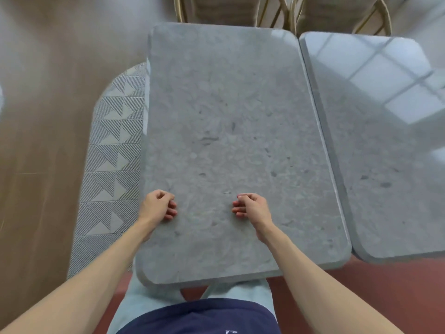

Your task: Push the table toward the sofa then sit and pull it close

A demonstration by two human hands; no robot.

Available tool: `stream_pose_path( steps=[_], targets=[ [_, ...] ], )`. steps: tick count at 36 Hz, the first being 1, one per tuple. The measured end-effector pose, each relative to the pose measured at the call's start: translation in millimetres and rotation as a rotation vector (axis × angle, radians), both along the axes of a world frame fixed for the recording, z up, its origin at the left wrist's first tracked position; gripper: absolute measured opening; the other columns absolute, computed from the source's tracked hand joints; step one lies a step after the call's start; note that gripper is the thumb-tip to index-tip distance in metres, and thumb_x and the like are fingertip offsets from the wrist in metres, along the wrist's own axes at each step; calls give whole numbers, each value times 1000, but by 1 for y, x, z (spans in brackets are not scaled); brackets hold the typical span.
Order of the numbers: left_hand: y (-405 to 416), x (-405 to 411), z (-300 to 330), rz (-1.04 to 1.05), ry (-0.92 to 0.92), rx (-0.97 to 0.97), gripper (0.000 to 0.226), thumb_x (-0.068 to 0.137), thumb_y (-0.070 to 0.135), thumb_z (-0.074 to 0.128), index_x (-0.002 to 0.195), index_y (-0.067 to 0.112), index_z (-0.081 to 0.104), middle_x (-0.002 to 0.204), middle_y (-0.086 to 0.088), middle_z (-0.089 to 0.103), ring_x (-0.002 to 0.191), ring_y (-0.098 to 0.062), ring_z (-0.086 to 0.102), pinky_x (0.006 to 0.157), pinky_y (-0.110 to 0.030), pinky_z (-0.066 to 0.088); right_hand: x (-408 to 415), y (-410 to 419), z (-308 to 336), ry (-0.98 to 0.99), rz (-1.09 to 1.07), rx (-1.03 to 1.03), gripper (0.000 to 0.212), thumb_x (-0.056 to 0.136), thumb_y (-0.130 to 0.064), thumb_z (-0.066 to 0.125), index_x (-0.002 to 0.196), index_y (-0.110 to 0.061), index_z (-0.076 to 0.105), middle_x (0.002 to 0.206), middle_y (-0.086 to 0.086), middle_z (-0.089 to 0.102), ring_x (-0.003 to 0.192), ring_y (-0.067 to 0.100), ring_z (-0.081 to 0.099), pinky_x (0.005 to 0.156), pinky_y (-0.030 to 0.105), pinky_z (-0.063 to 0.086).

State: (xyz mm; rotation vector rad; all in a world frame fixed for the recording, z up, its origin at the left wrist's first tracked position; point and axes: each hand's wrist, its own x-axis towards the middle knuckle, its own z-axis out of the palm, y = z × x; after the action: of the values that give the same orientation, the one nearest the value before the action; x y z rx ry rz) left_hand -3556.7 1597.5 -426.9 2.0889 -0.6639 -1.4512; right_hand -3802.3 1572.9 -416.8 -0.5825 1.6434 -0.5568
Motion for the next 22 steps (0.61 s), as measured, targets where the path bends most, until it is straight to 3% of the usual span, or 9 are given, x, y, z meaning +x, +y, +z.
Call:
stream_pose_path(
  steps=[3,6,8,12,14,17,20,22],
  targets=[
    [-23,20,-3,-64,-21,-60,14,96,10,55,88,8,67,80,-13,67,59,-23,63,57,-32,51,25,-3,1,37,-78,-24,11,95,-3,51,101,-4,61,82,11,64,62,18,60,56,23,49],
    [-46,42,-6,-250,-133,-180,18,91,13,62,103,12,75,86,-8,76,78,-24,71,79,-37,57,55,-2,-4,71,-181,-64,12,94,-2,53,103,-4,61,85,13,67,63,20,63,58,24,52],
    [-55,58,-8,-350,-111,-251,21,89,14,65,107,14,76,95,-4,77,89,-21,73,88,-36,56,79,2,-11,108,-249,-98,12,94,-2,54,103,-3,62,84,11,68,64,19,65,58,23,53],
    [-57,99,-16,-472,55,-328,23,90,13,65,112,15,74,105,2,75,96,-12,70,92,-27,54,141,13,-32,303,-448,-191,13,93,4,51,97,-2,61,74,7,64,52,2,61,52,12,49],
    [-53,129,-17,-500,131,-334,24,91,12,64,114,14,73,107,3,73,96,-9,68,87,-20,54,176,13,-42,405,-531,-202,14,93,6,49,97,-1,61,73,9,61,55,5,61,53,12,48],
    [-54,188,-17,-560,150,-319,22,93,16,62,112,18,73,102,6,71,89,-3,64,73,-8,50,223,2,-52,562,-491,-132,15,91,-6,58,104,-2,66,94,17,64,89,26,59,84,34,49],
    [-62,262,-15,-521,81,-238,19,93,17,61,107,19,73,98,4,72,91,-10,65,80,-18,51,250,-13,-50,739,-424,-24,31,92,-25,64,111,0,66,107,21,62,114,34,53,108,37,36],
    [-67,309,-12,-477,42,-168,17,93,17,60,104,18,73,96,1,72,91,-16,67,84,-29,55,255,-19,-47,837,-345,66,42,93,-39,62,113,-2,66,122,29,58,127,41,46,115,44,27]
  ],
)
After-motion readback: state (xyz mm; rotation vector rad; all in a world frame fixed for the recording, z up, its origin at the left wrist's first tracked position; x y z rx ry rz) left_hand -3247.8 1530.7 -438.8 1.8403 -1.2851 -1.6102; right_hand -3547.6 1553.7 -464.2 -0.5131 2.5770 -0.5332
